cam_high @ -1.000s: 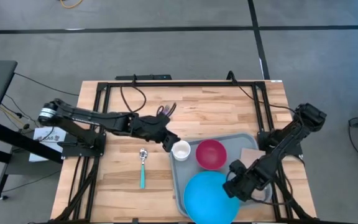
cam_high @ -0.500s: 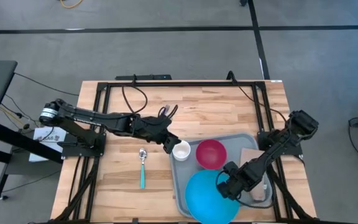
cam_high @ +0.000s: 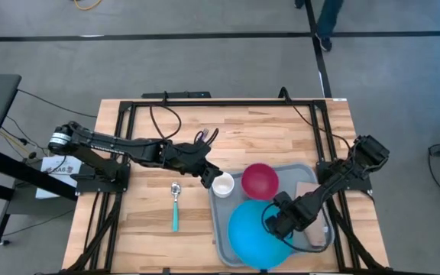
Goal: Set up tray
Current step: Adjust the blue plate on the tray
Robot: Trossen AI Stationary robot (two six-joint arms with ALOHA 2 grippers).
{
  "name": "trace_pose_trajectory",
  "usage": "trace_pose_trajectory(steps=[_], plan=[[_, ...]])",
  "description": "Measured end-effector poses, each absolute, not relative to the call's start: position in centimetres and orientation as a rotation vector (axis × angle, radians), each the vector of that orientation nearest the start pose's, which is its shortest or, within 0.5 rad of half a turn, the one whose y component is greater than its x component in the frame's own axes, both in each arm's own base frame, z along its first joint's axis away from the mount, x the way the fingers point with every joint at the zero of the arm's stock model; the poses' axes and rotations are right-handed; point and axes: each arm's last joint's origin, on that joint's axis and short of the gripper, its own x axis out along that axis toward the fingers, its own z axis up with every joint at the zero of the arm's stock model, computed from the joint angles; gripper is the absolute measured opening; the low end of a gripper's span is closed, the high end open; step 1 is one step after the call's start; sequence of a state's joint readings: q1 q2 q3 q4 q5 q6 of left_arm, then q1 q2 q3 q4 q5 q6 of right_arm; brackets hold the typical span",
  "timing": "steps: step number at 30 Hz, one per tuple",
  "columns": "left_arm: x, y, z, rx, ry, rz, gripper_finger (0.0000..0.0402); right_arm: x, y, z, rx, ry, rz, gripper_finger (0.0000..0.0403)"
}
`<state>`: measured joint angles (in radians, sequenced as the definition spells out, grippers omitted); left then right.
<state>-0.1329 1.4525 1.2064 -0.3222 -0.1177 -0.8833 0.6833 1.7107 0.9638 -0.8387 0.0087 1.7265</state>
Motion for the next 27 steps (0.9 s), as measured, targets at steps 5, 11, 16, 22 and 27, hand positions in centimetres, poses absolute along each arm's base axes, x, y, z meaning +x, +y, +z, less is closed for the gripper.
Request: trace_pose_trajectory(steps=[5,11,16,22,27], plan=[[32.0,-3.9,31.2,-0.790,0.529,0.235,0.0127,21.6,15.8,14.6,0.752,1.400,-0.924,0.0036],[32.0,-4.0,31.2,-0.780,0.534,0.223,0.0127,22.2,15.2,15.1,0.749,1.395,-0.936,0.0045],[32.3,-5.1,32.0,-0.592,0.490,0.052,0.0127,22.8,16.1,16.7,0.729,1.398,-0.898,0.0050],[32.7,-6.7,33.5,-0.208,0.317,-0.128,0.0127,23.0,17.9,21.1,0.681,1.428,-0.873,0.0051],[32.9,-6.5,33.4,-0.184,0.308,-0.091,0.0127,22.7,19.4,26.4,0.644,1.373,-0.820,0.0051]])
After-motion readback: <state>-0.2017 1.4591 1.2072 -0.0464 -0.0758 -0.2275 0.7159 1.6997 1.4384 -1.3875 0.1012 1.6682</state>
